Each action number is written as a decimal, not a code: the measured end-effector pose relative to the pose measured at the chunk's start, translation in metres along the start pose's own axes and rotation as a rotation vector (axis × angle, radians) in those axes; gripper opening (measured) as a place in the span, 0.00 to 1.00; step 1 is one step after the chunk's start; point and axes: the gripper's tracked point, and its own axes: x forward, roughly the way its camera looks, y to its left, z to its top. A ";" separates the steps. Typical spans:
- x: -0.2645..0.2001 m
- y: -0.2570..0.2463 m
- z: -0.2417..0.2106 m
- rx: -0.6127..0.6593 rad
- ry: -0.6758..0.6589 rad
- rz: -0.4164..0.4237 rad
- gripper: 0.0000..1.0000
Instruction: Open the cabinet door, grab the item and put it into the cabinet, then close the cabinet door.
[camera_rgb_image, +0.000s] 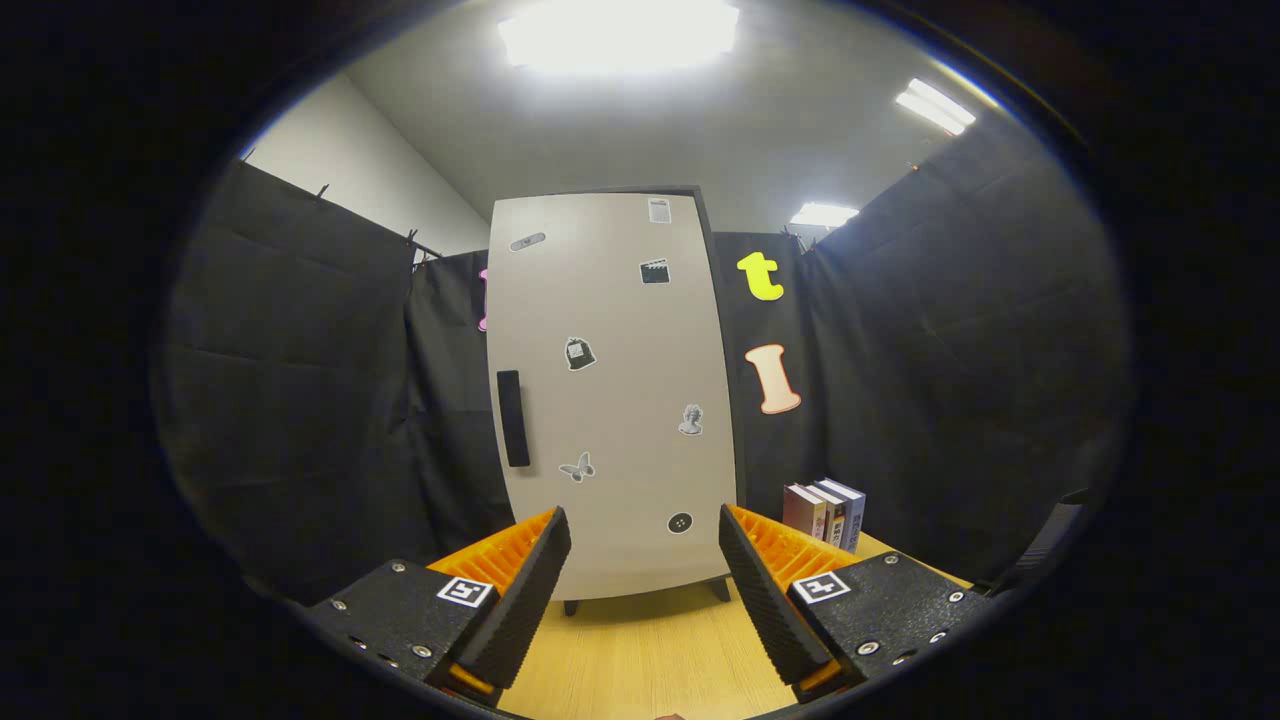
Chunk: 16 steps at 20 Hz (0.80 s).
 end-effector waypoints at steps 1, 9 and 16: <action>-0.001 0.001 -0.001 0.001 0.000 0.005 0.93; -0.008 -0.003 0.004 0.008 -0.005 0.010 0.93; -0.015 -0.017 0.008 0.023 -0.013 -0.004 0.93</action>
